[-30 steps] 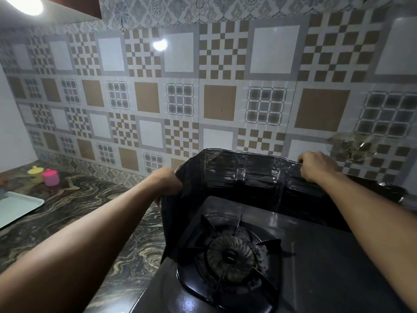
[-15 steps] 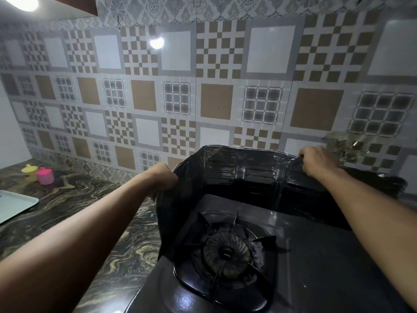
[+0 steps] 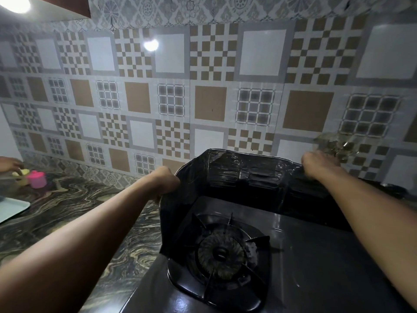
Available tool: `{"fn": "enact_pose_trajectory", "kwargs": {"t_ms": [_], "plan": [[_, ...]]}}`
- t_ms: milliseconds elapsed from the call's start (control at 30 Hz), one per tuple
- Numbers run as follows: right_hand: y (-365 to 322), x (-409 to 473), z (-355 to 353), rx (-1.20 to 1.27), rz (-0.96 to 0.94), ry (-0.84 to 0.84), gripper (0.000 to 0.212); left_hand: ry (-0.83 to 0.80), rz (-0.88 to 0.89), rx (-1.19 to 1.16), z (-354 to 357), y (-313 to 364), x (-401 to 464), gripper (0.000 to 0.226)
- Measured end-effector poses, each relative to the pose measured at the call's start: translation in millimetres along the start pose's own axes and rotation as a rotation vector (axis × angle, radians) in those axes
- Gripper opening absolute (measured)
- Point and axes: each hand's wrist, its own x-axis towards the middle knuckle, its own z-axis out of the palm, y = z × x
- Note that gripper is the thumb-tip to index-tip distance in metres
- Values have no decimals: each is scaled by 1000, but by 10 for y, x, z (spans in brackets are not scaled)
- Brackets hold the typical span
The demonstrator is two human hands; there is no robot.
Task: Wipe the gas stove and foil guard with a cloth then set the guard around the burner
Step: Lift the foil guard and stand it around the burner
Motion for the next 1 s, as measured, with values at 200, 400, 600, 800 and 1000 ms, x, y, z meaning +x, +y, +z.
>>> {"fn": "enact_pose_trajectory", "kwargs": {"t_ms": [200,400,600,800,1000], "plan": [[9,23,60,17,-24,34,33,-25,-23,-65,-2,13,6,24],[-1,37,70,32,-17,16,33,30,-24,-122,-44,-2,53,36],[-34,14,74,25,-21,30,30,45,-29,-99,-66,-35,59,50],[-57,-6,36,20,-31,68,30,71,-14,-14,-147,-54,11,42],[-82,-29,57,8,-23,59,25,77,-14,84,-206,-115,-60,16]]}}
